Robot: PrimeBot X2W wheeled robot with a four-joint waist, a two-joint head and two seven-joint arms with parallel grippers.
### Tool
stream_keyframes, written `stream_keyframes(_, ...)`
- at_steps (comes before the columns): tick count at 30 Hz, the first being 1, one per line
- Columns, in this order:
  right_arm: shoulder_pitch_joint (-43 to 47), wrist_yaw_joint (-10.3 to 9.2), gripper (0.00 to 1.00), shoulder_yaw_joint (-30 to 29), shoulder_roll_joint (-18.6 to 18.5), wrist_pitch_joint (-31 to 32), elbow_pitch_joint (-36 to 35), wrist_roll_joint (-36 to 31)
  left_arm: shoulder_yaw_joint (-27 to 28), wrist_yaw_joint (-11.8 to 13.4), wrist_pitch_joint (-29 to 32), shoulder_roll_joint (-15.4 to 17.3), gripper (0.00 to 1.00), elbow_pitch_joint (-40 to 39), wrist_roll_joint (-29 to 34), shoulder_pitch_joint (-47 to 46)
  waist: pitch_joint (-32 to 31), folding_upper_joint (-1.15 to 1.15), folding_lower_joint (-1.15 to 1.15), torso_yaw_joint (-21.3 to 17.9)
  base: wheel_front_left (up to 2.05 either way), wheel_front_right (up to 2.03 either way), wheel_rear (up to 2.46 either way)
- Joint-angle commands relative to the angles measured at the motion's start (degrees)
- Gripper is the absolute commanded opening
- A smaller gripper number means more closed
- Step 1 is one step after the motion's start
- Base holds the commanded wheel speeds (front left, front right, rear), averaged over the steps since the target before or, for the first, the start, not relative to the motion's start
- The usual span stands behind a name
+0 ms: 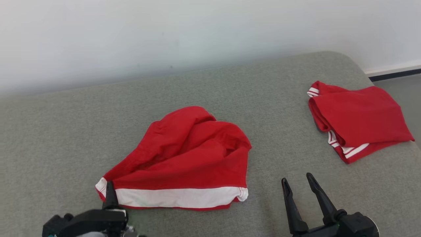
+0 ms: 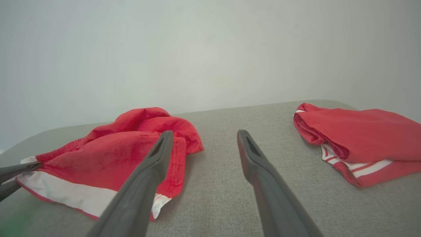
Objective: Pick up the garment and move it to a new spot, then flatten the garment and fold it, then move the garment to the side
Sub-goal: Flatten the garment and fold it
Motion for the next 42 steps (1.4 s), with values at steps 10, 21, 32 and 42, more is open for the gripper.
stream_keyframes(10,-0.1,-0.16,1.00,3.2,0.0,-0.1,7.2,2.6,6.4,-3.0,-0.2,2.2,1.00,-15.4,34.0,13.0,-0.9,0.00,0.00,3.9,0.00,0.00,0.00)
stream_keyframes(21,-5.1,-0.16,1.00,8.0,-0.5,-0.1,20.2,15.1,8.9,-4.1,-0.2,0.8,1.00,-31.1,63.2,22.5,-1.8,0.00,0.00,8.7,0.00,0.00,0.00)
stream_keyframes(32,-11.9,-0.16,1.00,13.5,-3.1,-0.1,29.8,31.0,9.1,-5.0,-0.2,-0.4,1.00,-35.0,72.8,24.6,-2.0,0.00,0.00,12.1,0.00,0.00,0.00)
stream_keyframes(42,-14.2,-0.16,0.00,17.2,-5.9,0.0,32.0,36.9,8.3,-5.4,-0.2,-0.7,1.00,-32.8,74.6,25.0,-1.8,0.00,0.00,13.0,0.00,0.00,0.00)
